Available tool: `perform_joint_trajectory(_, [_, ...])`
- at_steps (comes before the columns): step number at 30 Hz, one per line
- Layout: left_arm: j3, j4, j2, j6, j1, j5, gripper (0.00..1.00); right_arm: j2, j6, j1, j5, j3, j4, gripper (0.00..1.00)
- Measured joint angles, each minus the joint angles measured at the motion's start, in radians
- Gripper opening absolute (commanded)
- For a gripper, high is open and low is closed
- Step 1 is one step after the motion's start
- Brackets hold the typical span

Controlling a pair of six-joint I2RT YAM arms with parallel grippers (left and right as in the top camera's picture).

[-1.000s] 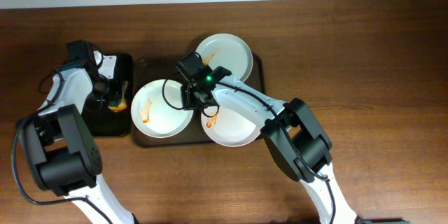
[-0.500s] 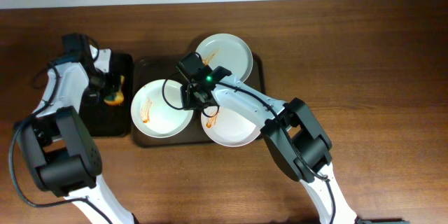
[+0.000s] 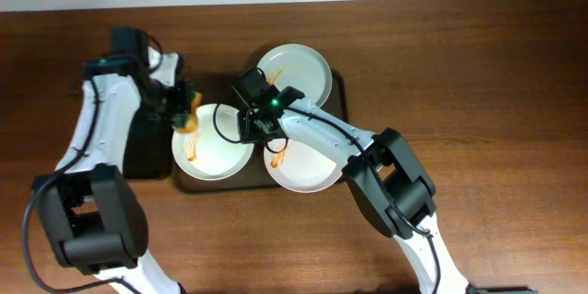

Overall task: Clean dirty plates on tray and stack at the side
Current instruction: 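Scrub the left plate with the sponge while the right gripper holds it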

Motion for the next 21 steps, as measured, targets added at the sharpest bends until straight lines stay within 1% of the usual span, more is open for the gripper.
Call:
perform_joint_trajectory(2, [-0.089, 0.016, 0.0, -0.051, -0.024, -0.021, 0.01, 0.0, -0.002, -0.003, -0.007, 0.0, 0.001, 0.04])
perform_joint_trajectory(6, [-0.191, 0.096, 0.0, -0.116, -0.027, -0.059, 0.01, 0.003, -0.003, -0.024, -0.042, 0.0, 0.005, 0.04])
perform_joint_trajectory(12, [-0.294, 0.203, 0.0, -0.24, -0.048, -0.247, 0.01, 0.005, -0.003, -0.031, -0.063, 0.0, 0.006, 0.04])
perform_joint_trajectory(16, [-0.341, 0.351, 0.0, -0.268, -0.114, -0.346, 0.01, 0.005, 0.001, -0.031, -0.063, 0.0, 0.005, 0.04])
perform_joint_trajectory(17, [-0.361, 0.414, -0.002, -0.272, -0.131, -0.379, 0.01, 0.005, 0.008, -0.035, -0.063, 0.0, 0.002, 0.04])
perform_joint_trajectory(19, [-0.416, 0.56, -0.011, -0.273, -0.156, -0.402, 0.01, 0.005, 0.016, -0.038, -0.063, 0.0, 0.001, 0.04])
perform_joint_trajectory(21, [-0.433, 0.608, -0.013, -0.274, -0.163, -0.412, 0.01, 0.005, 0.018, -0.039, -0.063, 0.0, 0.001, 0.04])
